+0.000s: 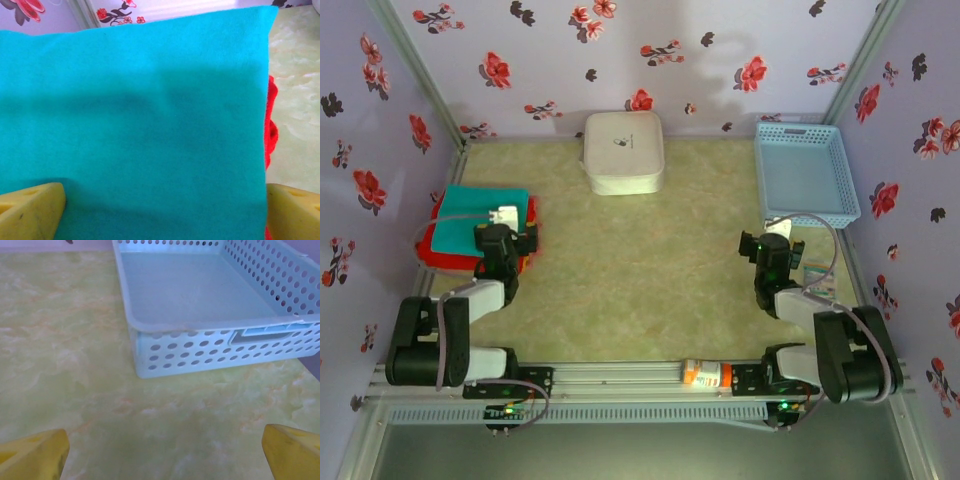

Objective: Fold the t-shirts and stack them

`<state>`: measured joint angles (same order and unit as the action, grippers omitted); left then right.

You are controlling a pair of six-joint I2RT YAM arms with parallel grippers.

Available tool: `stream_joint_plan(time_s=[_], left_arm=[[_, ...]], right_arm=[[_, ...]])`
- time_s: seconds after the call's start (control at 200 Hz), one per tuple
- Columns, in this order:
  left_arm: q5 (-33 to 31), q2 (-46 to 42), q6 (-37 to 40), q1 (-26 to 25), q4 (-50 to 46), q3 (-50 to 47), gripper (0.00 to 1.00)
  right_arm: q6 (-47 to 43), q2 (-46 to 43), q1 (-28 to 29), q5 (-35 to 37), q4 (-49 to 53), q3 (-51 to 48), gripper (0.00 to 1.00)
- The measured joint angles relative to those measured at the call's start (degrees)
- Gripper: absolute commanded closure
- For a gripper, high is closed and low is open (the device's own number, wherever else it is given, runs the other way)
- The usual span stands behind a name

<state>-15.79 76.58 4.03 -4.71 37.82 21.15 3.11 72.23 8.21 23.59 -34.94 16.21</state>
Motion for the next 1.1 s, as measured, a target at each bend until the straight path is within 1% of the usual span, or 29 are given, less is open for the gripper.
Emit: stream_joint_plan(time_s=[0.07,0.19,0.295,0.42,0.525,0.565,0.625,0.715,0.825,1.1], left_arm=[[0.59,0.13,0.07,0.00,1.79,-0.37,0.00],[2.25,0.17,-0.26,0.00,9.35,-4.44,0.02],[3.30,3.56,-0.22,-0.07,15.63,-6.93,0.02],[3.65,8.13,-0.15,-0.07,21.03,-6.95,0.01],[3.82,10.91,0.00,-0.07,24.13,-6.78,0.00],[3.82,11.23,-0.02,-0.04,23.91,-6.40,0.00],[3.80,11.34,-0.26,0.20,22.91,-5.27,0.00],[3.87,11.50,-2.43,1.75,19.15,-1.62,0.00],[4.09,11.50,-4.85,4.11,18.18,-0.07,0.00],[4.46,11.50,-6.08,4.28,17.44,-0.07,0.00]], right_arm=[[-0.20,1.57,-0.92,-1.05,-1.55,0.46,0.00],[-0.13,3.34,-2.54,-3.28,-3.50,1.60,0.01],[-0.13,5.22,-3.08,-5.38,-6.40,2.16,0.00],[-0.11,9.77,-3.65,-6.91,-13.22,1.68,0.00],[-0.11,15.89,-4.57,-7.89,-19.63,1.09,0.01],[0.00,17.51,-4.70,-8.22,-19.12,1.60,0.01],[0.48,17.68,-5.31,-9.11,-15.63,3.10,0.01],[1.27,17.66,-6.49,-9.46,-16.26,4.37,0.01],[1.84,17.66,-6.95,-9.49,-16.17,4.74,0.01],[1.99,17.66,-6.95,-9.51,-16.04,4.76,0.01]])
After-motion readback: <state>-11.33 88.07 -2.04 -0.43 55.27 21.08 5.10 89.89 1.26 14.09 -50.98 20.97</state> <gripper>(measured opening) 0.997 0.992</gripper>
